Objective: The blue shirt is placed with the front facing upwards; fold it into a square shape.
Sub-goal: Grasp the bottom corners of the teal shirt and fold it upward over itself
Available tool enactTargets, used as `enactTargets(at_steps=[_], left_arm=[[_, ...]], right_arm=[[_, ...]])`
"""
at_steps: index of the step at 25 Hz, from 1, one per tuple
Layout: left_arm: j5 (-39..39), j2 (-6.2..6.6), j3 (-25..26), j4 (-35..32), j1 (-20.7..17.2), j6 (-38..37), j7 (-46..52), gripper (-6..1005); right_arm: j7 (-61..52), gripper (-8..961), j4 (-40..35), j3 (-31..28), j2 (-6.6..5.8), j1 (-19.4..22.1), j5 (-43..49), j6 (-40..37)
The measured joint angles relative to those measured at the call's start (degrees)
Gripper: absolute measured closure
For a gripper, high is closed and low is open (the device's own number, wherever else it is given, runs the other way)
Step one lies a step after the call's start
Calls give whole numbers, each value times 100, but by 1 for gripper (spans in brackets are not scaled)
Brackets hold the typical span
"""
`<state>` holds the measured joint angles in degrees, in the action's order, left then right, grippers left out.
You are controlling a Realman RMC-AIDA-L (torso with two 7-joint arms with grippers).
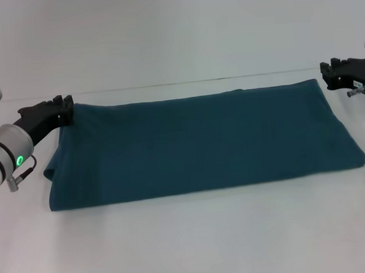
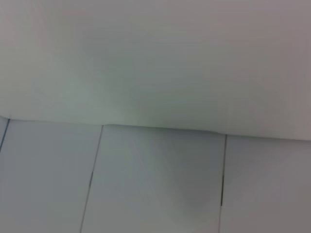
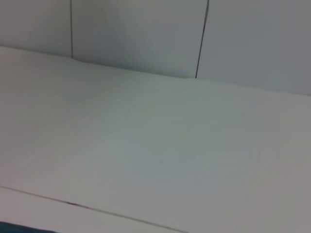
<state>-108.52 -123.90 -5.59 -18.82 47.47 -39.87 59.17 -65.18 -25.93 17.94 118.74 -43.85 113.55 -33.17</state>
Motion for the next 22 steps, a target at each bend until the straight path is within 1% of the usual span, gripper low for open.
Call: enactTargets(at_steps=[3,4,8,11,15,17,19,22], left_arm=[[126,0,-2,34,1,103,-6,929],[175,2,-2,37,2,145,-6,925],[246,13,14,29,-14,226,-14,727],[247,19,23,22,-24,226,-11,631],[247,43,4,4,-47,151,67,504],[246,67,-2,-3,-59,56,126,290],[237,118,-41,-7,-93,-126,305,263],[227,230,-286,-43,-195,-556,843,222]], right_arm=[[189,817,6,7,16,-3,-225,37],[205,769,8,10,19,-3,-273,58],[215,575,9,86,27,-1,-332,106],[215,376,5,141,46,16,-352,144],[211,296,-38,143,59,53,-451,139],[189,257,-56,143,59,73,-469,99],[153,217,-69,143,55,97,-469,57],[-14,157,-194,170,58,205,-455,-225]])
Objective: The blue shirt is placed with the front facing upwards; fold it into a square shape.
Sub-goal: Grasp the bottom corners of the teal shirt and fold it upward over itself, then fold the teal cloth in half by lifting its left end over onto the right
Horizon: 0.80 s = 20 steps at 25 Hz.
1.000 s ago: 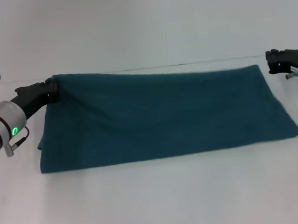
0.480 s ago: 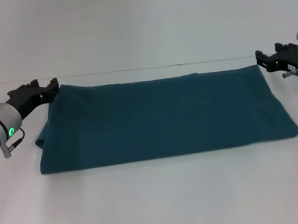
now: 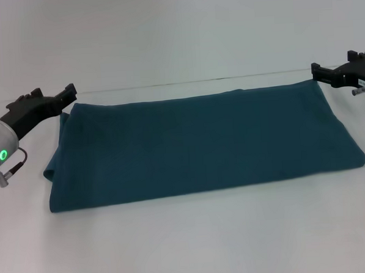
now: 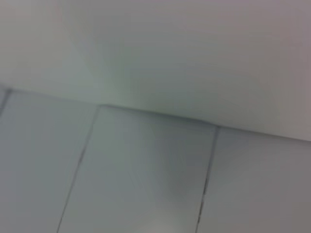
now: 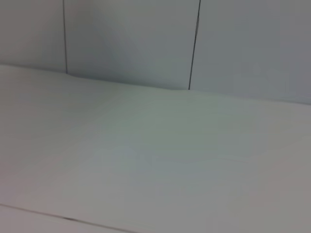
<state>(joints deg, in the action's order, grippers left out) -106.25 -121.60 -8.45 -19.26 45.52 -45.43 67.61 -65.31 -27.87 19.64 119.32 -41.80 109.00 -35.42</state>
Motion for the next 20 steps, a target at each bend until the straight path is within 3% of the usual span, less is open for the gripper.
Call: enactTargets(at_steps=[5,9,16,20], left_arm=[[-25,97,-633,-388,-262,-733,1089,154],[-31,67,-1074,-767,-517,-1348,1565,142],[-141,71,-1548,-1265,-942,-2423,2155,145],[-836,110,-1580,-1605,-1076,-2893,2750,147]], right_arm=[[-706,3,-427,51,-54,401,8,-1330],[-1353,6,-891,276,-163,799,25,-2387],[-2943,8,-1654,1168,-417,1499,226,-3195],[-3639,9,-2173,1209,-431,1672,810,-3449]])
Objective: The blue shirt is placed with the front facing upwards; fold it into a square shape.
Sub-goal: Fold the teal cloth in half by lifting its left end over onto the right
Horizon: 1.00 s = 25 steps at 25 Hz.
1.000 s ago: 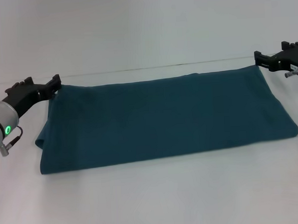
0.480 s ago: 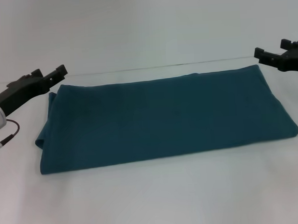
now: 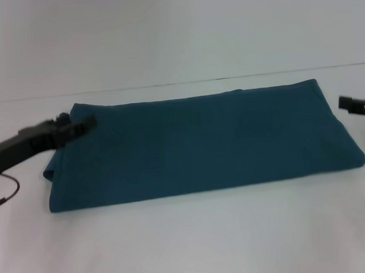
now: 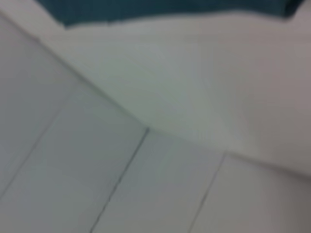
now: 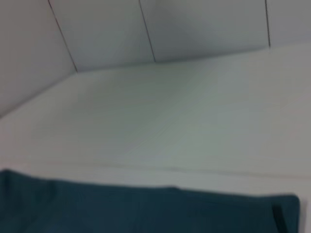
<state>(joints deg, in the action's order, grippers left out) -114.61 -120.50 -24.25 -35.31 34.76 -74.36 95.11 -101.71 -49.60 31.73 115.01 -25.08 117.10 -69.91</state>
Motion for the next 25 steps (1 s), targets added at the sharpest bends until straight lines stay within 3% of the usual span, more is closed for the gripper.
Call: enactTargets(at_steps=[7,17,25], left_arm=[[-1100,16,4,-388,10,-93,1023,149],[-1175,50,-167,-674,55,440,1983,152],[-1728,74,-308,-734,142,448,2308,153]], right_arm=[[-501,9,-347,-15,89,47,892,-159],[-524,10,-322,-11,244,-3,1156,172],[-1213,10,-351,-21,21,-11,1428,140]])
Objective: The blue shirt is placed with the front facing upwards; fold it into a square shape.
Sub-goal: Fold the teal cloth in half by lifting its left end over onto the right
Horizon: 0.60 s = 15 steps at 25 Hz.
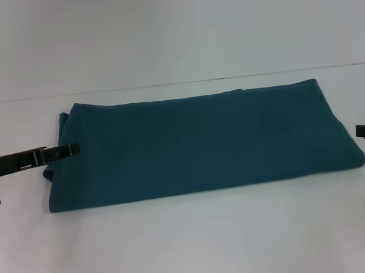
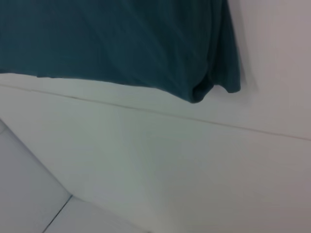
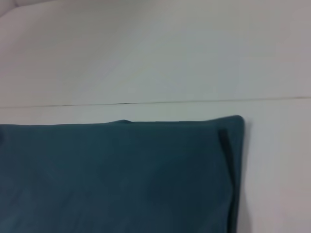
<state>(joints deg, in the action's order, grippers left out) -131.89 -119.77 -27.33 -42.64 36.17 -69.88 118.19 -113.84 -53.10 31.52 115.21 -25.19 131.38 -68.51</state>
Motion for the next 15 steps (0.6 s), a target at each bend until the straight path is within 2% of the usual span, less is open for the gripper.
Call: enactTargets(at_steps=[15], left_arm=[[-170,27,-160,30,143,619,596,152]], right_arm=[[15,11,34,5,49,-4,19,127]])
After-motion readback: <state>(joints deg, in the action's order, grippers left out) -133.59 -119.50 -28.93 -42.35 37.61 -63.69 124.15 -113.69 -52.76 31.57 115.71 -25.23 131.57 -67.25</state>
